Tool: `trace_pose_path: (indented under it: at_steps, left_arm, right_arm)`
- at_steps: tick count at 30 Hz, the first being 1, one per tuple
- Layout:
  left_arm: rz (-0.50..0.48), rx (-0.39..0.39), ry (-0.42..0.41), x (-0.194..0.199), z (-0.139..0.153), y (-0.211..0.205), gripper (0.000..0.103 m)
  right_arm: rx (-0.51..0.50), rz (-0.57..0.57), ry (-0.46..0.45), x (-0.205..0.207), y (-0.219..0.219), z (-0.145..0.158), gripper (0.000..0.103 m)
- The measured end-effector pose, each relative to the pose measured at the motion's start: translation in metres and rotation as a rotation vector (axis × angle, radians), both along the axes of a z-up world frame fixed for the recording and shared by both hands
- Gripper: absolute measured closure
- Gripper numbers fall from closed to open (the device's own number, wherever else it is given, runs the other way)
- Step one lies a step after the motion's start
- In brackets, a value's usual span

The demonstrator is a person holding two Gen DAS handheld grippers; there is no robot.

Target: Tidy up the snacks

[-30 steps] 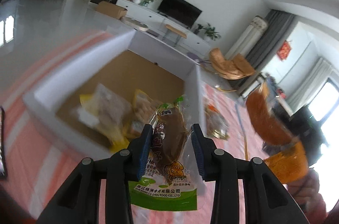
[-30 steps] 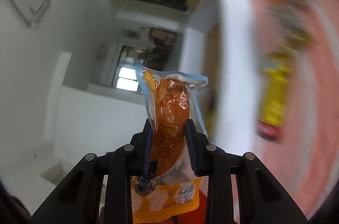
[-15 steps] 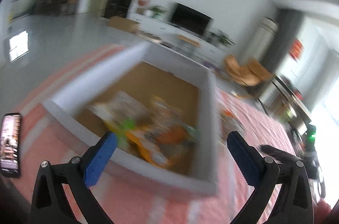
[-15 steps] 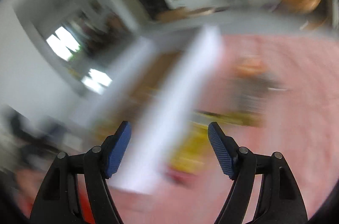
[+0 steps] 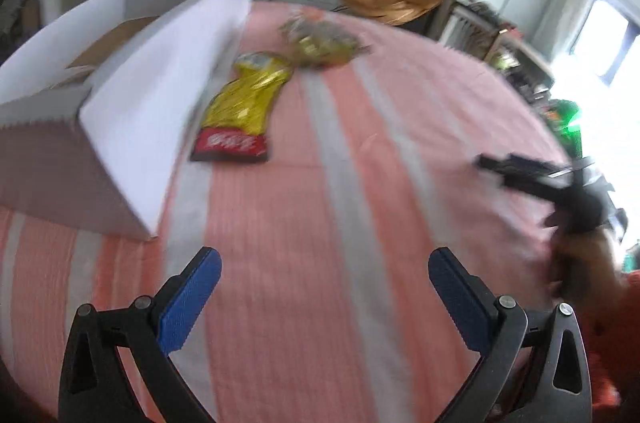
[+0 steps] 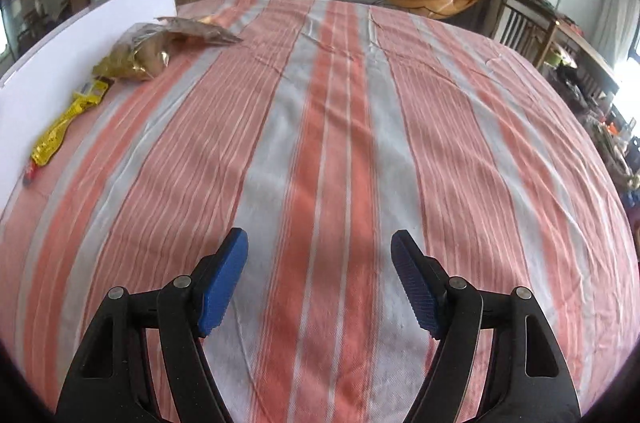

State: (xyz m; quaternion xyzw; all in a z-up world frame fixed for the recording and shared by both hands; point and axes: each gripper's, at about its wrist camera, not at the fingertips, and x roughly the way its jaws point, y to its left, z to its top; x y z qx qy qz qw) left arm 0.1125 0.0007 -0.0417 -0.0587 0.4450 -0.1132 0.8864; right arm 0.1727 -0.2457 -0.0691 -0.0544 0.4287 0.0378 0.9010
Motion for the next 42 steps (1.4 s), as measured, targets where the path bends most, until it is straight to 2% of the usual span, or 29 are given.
trace_pose_path:
  at_steps: [3,7,10,42]
  left_arm:
    - [0.033,0.064,0.017,0.002,-0.015,0.005,0.001]
    - [0.027,0.138,-0.009,-0.005,-0.025,0.002,0.001]
    - [0.012,0.191,-0.023,-0.006,-0.03,-0.005,0.001]
    - [0.005,0.194,-0.032,-0.003,-0.028,-0.003,0.0]
  right_arm:
    - [0.018,0.004,0.003,0.003,0.0,-0.005,0.026]
    - [0.089,-0.006,0.015,0.01,-0.004,-0.01,0.023]
    - [0.057,-0.013,0.015,0.009,0.001,-0.01,0.022]
    - [0.062,-0.033,0.016,0.009,-0.003,-0.01,0.021]
